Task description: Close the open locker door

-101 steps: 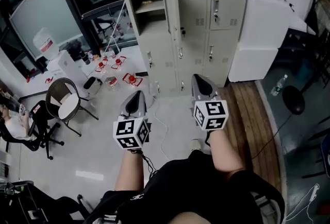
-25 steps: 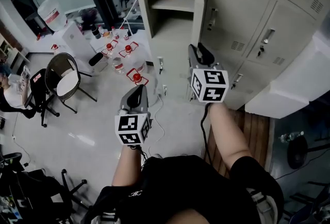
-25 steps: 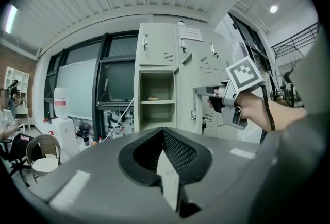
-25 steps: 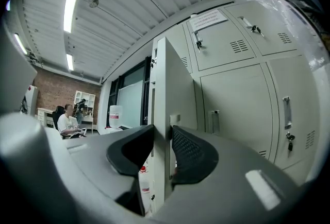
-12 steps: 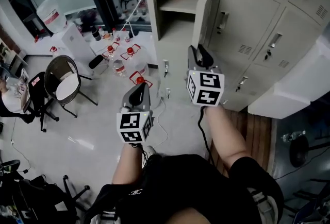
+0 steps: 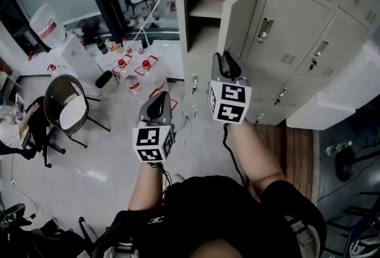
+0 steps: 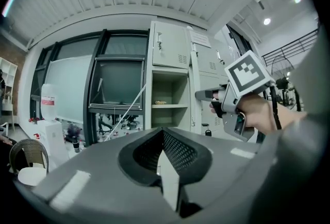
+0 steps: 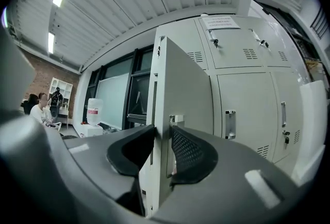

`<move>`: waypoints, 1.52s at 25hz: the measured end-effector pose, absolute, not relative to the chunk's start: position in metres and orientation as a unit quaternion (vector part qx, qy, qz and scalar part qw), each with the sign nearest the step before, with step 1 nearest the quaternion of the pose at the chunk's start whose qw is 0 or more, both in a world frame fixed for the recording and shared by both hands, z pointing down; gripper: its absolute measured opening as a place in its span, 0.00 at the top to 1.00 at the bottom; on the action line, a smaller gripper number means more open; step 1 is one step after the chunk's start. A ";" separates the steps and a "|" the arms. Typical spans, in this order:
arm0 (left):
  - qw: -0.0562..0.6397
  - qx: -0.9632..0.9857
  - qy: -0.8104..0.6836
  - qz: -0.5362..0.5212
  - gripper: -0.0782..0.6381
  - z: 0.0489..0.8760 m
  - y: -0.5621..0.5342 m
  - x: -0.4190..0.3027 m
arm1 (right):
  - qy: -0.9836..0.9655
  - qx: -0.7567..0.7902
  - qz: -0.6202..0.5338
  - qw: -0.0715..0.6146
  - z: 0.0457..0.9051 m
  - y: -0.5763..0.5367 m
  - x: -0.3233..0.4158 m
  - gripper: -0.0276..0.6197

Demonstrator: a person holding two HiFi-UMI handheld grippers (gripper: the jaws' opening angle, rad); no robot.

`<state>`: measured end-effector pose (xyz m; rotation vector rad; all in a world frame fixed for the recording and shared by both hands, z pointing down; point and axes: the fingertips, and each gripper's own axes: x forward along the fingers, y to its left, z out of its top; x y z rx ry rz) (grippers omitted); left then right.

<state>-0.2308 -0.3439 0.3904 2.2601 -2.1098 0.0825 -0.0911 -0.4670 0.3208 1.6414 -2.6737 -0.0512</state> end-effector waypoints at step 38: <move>0.001 0.698 -0.715 0.031 0.89 0.387 -0.337 -0.434 | -0.782 0.623 -0.006 0.028 0.322 -0.612 -0.241 0.83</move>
